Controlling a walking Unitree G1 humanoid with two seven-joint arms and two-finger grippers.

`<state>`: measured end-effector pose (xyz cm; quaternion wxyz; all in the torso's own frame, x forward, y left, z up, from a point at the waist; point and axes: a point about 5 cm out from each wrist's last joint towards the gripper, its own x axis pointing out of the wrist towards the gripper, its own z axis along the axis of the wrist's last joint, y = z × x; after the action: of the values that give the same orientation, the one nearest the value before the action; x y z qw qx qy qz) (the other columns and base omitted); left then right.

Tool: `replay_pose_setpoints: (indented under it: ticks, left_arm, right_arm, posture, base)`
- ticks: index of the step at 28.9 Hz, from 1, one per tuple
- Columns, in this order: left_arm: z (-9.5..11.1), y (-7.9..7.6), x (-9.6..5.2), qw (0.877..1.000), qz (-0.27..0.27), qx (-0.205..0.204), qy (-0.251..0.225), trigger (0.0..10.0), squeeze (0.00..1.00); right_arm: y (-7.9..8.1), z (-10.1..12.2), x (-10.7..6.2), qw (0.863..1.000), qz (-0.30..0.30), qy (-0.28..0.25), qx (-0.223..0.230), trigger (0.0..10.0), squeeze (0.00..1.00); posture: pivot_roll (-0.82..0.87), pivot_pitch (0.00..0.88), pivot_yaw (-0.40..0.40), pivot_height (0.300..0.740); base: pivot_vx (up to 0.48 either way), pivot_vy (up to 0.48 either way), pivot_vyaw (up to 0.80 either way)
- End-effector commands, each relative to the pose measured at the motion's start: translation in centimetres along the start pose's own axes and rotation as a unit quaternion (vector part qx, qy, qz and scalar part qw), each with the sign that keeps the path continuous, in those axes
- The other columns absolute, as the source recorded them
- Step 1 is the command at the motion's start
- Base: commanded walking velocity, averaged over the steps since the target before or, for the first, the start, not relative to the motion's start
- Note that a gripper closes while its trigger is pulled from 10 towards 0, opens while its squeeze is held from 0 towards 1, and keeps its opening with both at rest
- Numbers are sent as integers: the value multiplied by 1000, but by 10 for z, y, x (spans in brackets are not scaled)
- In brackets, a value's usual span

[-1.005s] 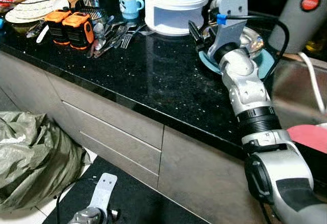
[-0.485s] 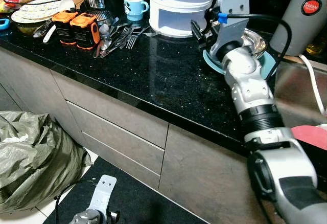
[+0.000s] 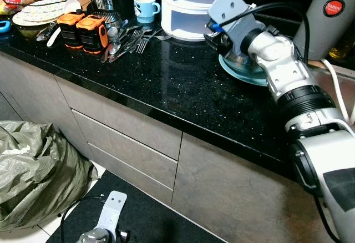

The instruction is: Kitchen organization

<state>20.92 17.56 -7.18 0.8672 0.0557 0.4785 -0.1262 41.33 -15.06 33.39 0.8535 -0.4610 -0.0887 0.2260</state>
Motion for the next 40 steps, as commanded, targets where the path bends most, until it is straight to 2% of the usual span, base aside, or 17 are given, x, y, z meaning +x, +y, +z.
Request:
replay_pose_setpoints:
  ticks: [1, 5, 6, 8, 10, 15, 21, 22, 23, 24, 30, 40]
  left_arm:
    - [-7, -4, 0, 1000, -7, 4, 9, 10000, 0]
    - [-9, -5, 0, 1000, -9, 5, 11, 10000, 0]
    - [-10, -5, 0, 1000, -9, 4, 10, 10000, 0]
    - [-10, -5, 0, 1000, -9, 3, 10, 10000, 0]
    - [-12, -5, 0, 1000, -10, 2, 11, 10000, 0]
    - [-14, -4, -1, 1000, -10, 4, 13, 10000, 0]
    - [-16, -2, -1, 1000, -9, 6, 16, 10000, 0]
    - [-16, -2, -1, 1000, -8, 6, 16, 10000, 0]
    - [-16, -2, -1, 1000, -8, 6, 17, 10000, 0]
    - [-16, -2, -2, 1000, -8, 6, 17, 10000, 0]
    - [-15, -1, -2, 1000, -7, 9, 17, 10000, 0]
    - [-13, -1, -1, 1000, -6, 10, 14, 10000, 0]
  right_arm:
    - [-5, -4, -2, 999, 19, 28, -20, 10000, 0]
    - [-10, -13, -6, 996, 34, 75, -34, 10000, 0]
    - [-16, -17, -9, 995, 34, 94, -23, 10000, 0]
    - [-18, -18, -10, 995, 33, 97, -19, 10000, 0]
    - [-21, -26, -16, 989, 68, 131, -17, 10000, 0]
    - [-32, -32, -24, 984, 60, 169, -6, 10000, 0]
    - [-33, -36, -28, 978, 79, 194, -1, 10000, 0]
    - [-32, -36, -28, 977, 83, 195, 2, 4706, 0]
    - [-32, -36, -28, 977, 82, 196, 3, 4706, 0]
    - [-31, -36, -27, 977, 86, 195, 6, 0, 0]
    - [-28, -38, -28, 974, 110, 197, 9, 0, 0]
    - [-34, -28, -28, 978, 109, 176, -5, 0, 0]
  posture:
    - [7, 133, -22, 740]
    - [4, 152, -27, 740]
    - [2, 159, -28, 740]
    - [2, 159, -28, 740]
    - [-4, 175, -30, 740]
    - [-8, 189, -27, 740]
    - [-8, 200, -22, 740]
    - [-7, 201, -21, 740]
    - [-7, 201, -21, 740]
    - [-6, 205, -19, 740]
    - [-3, 204, -17, 740]
    - [-4, 186, -18, 740]
  base:
    - [0, 0, 0]
    - [0, 0, 0]
    - [0, 0, 0]
    - [0, 0, 0]
    - [0, 0, 0]
    - [0, 0, 0]
    - [0, 0, 0]
    - [0, 0, 0]
    - [0, 0, 0]
    - [0, 0, 0]
    - [0, 0, 0]
    - [0, 0, 0]
